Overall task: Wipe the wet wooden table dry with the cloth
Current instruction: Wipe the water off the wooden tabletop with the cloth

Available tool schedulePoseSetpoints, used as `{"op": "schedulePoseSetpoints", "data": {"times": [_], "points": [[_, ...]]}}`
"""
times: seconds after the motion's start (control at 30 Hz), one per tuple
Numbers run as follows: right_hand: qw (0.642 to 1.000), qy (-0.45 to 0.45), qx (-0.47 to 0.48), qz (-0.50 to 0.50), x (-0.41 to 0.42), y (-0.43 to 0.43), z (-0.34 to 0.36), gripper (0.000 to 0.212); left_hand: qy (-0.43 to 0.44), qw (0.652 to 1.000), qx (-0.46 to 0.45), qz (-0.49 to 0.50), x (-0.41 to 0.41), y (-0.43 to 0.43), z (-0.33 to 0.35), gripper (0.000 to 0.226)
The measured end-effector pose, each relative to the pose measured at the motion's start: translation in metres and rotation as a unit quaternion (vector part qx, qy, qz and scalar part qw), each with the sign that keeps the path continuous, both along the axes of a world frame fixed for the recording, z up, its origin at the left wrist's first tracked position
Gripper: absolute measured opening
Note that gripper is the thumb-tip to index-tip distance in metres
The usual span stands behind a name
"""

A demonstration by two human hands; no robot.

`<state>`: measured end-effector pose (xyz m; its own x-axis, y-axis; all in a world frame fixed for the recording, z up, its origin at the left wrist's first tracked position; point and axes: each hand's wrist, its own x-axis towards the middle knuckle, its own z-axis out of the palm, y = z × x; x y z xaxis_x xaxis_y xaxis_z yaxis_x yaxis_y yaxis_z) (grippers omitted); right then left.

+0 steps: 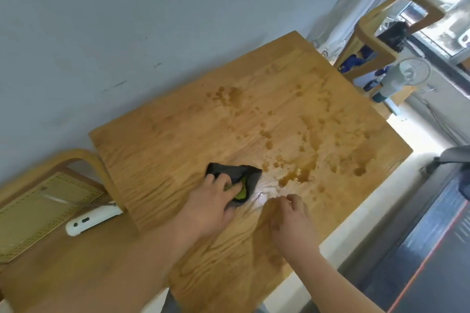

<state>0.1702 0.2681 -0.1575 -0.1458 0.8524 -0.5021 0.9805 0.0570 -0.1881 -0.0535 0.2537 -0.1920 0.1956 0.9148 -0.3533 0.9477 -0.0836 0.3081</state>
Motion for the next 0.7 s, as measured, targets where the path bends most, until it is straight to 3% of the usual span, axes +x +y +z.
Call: {"op": "schedulePoseSetpoints", "data": {"times": [0.07,0.2,0.27,0.37,0.43,0.5,0.63,0.7], "points": [[1.0,0.013,0.003,0.007,0.025,-0.012,-0.003,0.054,0.016,0.993,0.007,0.114,0.002,0.002,-0.005,0.058],[0.998,0.039,0.024,0.053,0.077,-0.018,-0.008,0.043,0.052,0.942,0.009,0.33,0.066,-0.003,-0.004,0.054],[0.996,0.046,0.032,0.065,0.105,-0.017,-0.009,0.039,0.053,0.945,-0.008,0.324,0.114,-0.011,0.003,0.055],[0.995,0.073,0.035,0.06,0.144,-0.012,-0.007,0.036,0.044,0.988,-0.027,0.148,0.175,-0.026,0.009,0.058],[0.995,0.082,0.012,0.059,0.166,-0.005,-0.004,0.043,0.029,0.996,-0.038,0.075,0.184,-0.023,0.011,0.059],[0.994,0.097,-0.013,0.049,0.185,0.004,0.002,0.052,0.045,0.994,-0.027,0.096,0.178,-0.017,0.005,0.059],[0.989,0.138,-0.041,0.033,0.202,0.02,0.007,0.048,0.099,0.945,-0.016,0.311,0.198,-0.008,0.001,0.065],[0.988,0.146,-0.039,0.035,0.203,0.026,0.005,0.038,0.077,0.951,-0.033,0.297,0.227,-0.009,0.004,0.067]]}}
